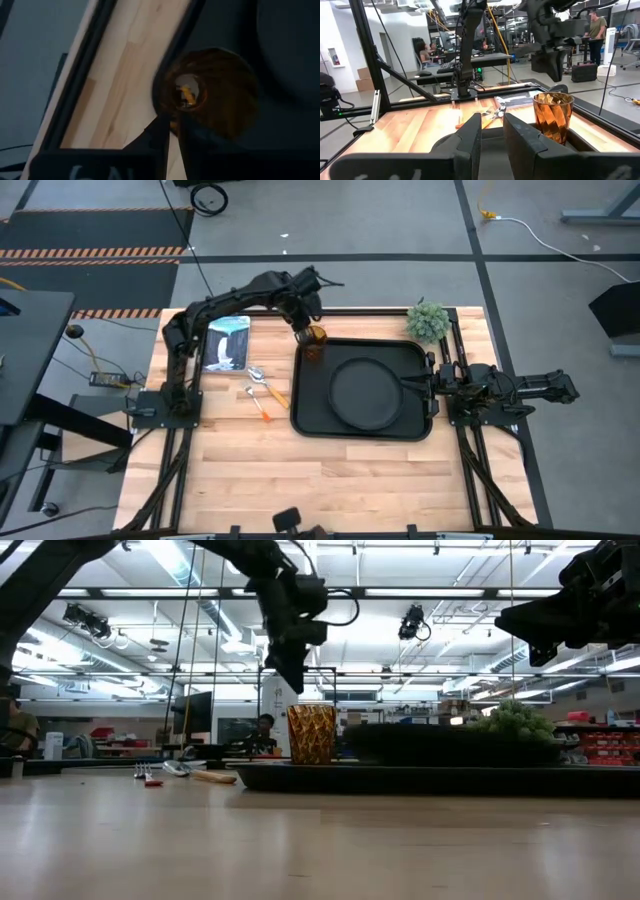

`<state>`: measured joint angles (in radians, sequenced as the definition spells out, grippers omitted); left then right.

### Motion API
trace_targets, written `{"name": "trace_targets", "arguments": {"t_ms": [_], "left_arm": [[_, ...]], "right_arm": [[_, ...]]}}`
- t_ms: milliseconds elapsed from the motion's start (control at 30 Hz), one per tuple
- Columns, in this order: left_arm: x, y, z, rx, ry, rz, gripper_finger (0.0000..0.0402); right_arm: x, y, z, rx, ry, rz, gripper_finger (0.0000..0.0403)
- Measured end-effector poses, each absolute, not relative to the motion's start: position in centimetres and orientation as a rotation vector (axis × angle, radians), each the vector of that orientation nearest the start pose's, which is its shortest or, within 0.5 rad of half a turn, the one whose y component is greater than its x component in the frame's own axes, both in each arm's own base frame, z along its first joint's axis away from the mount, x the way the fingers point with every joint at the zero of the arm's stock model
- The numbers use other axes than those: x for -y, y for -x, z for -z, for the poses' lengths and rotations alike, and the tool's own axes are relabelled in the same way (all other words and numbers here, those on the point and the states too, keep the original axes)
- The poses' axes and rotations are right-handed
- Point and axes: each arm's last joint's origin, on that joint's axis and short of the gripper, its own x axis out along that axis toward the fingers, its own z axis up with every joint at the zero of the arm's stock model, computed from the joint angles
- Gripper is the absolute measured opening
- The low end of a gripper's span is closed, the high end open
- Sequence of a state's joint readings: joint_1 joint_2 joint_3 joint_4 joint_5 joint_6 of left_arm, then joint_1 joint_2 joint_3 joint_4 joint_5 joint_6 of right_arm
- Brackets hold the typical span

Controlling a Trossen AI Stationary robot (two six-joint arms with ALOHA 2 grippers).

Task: Pick and place plate/cup/fork/spoon on tray
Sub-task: Move the orange cup to the top right of the black table tray

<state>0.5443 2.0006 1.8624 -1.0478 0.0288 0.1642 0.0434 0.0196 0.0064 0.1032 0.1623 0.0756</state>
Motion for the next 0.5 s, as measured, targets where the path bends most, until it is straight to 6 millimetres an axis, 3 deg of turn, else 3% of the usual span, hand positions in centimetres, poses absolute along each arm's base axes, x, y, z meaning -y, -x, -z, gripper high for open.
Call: {"name": "trace_targets", "arguments": {"t_ms": [200, 500], "left_arm": [[-22.8, -34.9, -27.8, -1.159, 0.285, -0.378, 0.008], [-22.1, -35.9, -26.0, -1.228, 0.306, -0.363, 0.0172]], "right_arm": [[0.0, -9.8, -17.4, 0.094, -0.085, 0.115, 0.0088], [0.0, -9.8, -17.4, 0.094, -0.085, 0.115, 0.0088]]}}
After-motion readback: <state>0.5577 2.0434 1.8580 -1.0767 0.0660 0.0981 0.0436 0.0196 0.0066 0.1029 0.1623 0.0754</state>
